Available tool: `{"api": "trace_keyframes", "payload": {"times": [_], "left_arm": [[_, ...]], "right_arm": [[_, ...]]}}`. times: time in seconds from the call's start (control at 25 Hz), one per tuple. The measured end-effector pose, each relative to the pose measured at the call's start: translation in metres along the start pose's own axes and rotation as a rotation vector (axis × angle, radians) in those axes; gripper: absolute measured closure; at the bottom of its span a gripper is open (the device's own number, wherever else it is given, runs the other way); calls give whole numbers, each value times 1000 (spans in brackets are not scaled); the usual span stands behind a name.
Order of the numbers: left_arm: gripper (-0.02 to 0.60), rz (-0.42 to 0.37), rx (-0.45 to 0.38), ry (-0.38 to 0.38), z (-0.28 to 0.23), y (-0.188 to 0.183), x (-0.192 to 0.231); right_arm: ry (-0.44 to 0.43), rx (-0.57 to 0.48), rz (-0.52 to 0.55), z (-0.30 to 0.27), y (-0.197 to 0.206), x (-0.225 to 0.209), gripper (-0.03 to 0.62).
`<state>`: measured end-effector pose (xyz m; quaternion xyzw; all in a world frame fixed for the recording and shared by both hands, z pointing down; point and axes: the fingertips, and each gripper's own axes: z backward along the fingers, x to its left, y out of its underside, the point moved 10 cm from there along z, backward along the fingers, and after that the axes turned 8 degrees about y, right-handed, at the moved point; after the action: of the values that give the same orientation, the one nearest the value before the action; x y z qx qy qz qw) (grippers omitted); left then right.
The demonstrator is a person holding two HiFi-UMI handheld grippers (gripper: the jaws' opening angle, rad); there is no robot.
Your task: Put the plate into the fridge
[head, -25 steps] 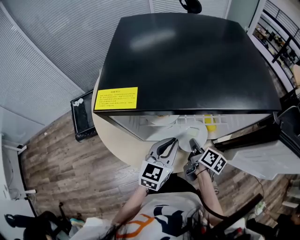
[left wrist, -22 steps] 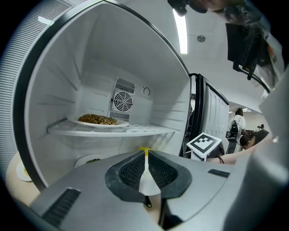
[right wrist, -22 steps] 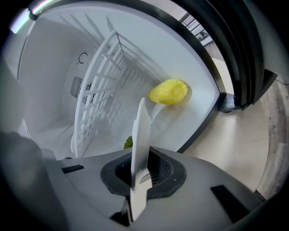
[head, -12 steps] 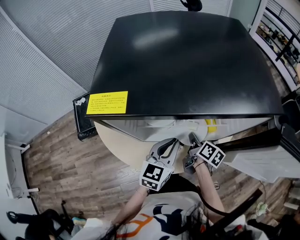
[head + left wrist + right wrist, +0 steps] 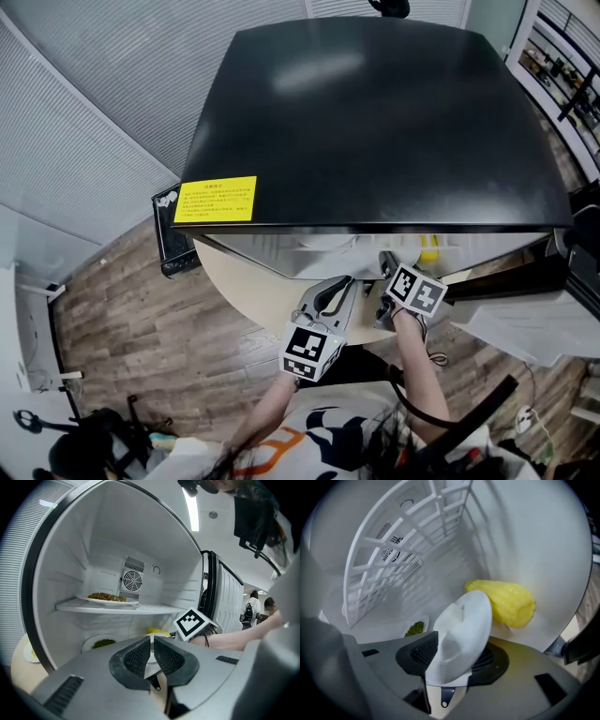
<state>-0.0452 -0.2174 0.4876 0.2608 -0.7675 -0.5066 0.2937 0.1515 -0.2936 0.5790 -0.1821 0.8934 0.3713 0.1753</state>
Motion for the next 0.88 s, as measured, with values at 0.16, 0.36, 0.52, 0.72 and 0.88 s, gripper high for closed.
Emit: {"api": "trace_keyframes", "payload": {"times": [0.16,0.36,0.52,0.72,0.88], "left_arm": [[549,-8,-9,-6,1,-2,1],[549,-8,-17,-13,3,-2,3],[550,-10,-13,-16,5,-2,7],[550,-6,-25,-20,8,-3,11],[549,-9,-34,-10,9,-5,11]], "right_arm": [[38,16,121,-3,-1,13,350],[130,-1,299,-1,7,11,304],[199,-11,352,3,5,10,262],[213,20,354,10,11,10,249],[188,6,317,17,17,5,249]]}}
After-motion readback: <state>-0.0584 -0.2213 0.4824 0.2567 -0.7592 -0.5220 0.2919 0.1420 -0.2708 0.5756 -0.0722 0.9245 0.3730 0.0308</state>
